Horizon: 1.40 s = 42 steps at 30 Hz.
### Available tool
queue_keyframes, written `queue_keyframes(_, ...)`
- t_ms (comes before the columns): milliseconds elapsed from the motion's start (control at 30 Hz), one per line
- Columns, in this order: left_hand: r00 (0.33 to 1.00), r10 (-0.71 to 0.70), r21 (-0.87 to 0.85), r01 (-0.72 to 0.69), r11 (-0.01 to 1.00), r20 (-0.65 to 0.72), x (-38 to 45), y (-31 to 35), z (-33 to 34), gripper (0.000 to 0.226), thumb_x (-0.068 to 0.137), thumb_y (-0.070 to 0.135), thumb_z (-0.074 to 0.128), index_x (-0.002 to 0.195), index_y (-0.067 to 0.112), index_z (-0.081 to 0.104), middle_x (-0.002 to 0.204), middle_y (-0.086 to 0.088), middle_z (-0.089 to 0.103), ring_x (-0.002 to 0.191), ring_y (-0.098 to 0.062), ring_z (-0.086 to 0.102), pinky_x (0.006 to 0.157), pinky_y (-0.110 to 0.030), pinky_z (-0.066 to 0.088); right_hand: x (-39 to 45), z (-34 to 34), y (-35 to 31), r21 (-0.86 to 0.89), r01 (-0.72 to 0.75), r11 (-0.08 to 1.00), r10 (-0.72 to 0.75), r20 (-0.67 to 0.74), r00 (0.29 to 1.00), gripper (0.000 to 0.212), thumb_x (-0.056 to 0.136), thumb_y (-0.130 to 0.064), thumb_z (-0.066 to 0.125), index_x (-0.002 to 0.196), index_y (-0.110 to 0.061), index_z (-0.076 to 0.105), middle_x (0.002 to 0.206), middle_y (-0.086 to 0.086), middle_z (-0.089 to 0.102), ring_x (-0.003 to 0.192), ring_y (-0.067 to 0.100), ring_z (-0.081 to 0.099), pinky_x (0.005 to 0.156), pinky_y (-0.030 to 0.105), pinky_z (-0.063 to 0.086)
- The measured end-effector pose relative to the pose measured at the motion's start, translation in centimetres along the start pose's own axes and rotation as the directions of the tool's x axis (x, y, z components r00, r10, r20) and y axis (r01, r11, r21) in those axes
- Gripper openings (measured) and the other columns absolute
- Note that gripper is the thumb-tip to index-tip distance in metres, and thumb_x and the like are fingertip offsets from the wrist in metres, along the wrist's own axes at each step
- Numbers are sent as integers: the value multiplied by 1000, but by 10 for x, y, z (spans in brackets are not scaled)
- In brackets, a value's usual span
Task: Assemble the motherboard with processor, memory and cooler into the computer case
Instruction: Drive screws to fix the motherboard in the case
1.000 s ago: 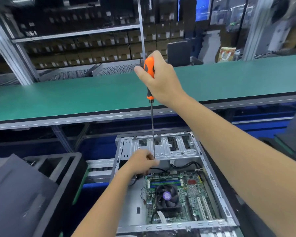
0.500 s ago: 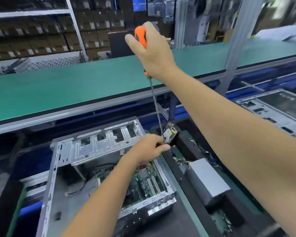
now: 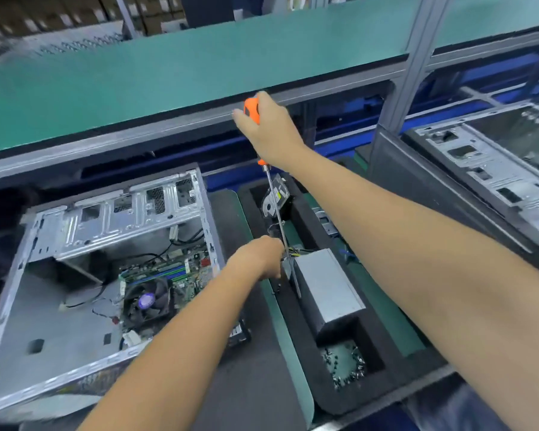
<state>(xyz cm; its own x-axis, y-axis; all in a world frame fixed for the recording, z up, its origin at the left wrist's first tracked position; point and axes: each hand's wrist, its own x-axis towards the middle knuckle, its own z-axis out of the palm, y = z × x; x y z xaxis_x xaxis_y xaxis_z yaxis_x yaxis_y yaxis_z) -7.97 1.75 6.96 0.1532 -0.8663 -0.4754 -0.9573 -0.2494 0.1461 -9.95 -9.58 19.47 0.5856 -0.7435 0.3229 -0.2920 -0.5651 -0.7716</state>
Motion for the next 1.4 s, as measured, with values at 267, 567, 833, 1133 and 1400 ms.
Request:
queue_keyframes(267,939,-328,-108,317,942,-106,18,27,64,26,85,2,46,106,8,60,111,-11,63,102,-32,61,80,-35,50,-20,13,43,40,-37,999,31,130,991,31,99,-36,49,86,-12,34,67,-1,37,55,19,34,52,33,32)
queue_keyframes(567,909,-370,-222,327,919,-193,19,23,79,20,82,-8,42,84,9,52,98,-14,63,91,-34,63,73,-36,49,-28,36,70,19,-184,983,175,232,957,31,97,-40,48,87,-13,37,76,5,46,64,23,45,60,40,46)
queue_keyframes(833,924,-346,-215,309,926,-163,21,20,79,25,81,-5,46,98,9,55,106,-10,61,97,-28,62,74,-32,48,-30,43,76,13,-226,974,216,237,947,33,97,-41,49,95,-8,44,81,7,50,69,24,50,67,42,50)
queue_keyframes(1133,932,-280,-507,131,852,-229,11,34,10,13,87,3,48,87,-1,61,90,-16,64,81,-33,62,70,-36,54,16,6,35,261,-177,949,155,102,983,38,92,-30,54,67,-18,29,62,0,32,57,22,35,52,31,35)
queue_keyframes(1400,882,-242,-649,-91,755,-405,-35,-28,-51,13,84,6,61,76,15,66,72,-3,65,65,-18,63,65,-31,57,50,-9,-34,437,-108,893,144,-49,988,29,94,-28,50,73,-16,34,65,1,33,60,21,36,44,24,36)
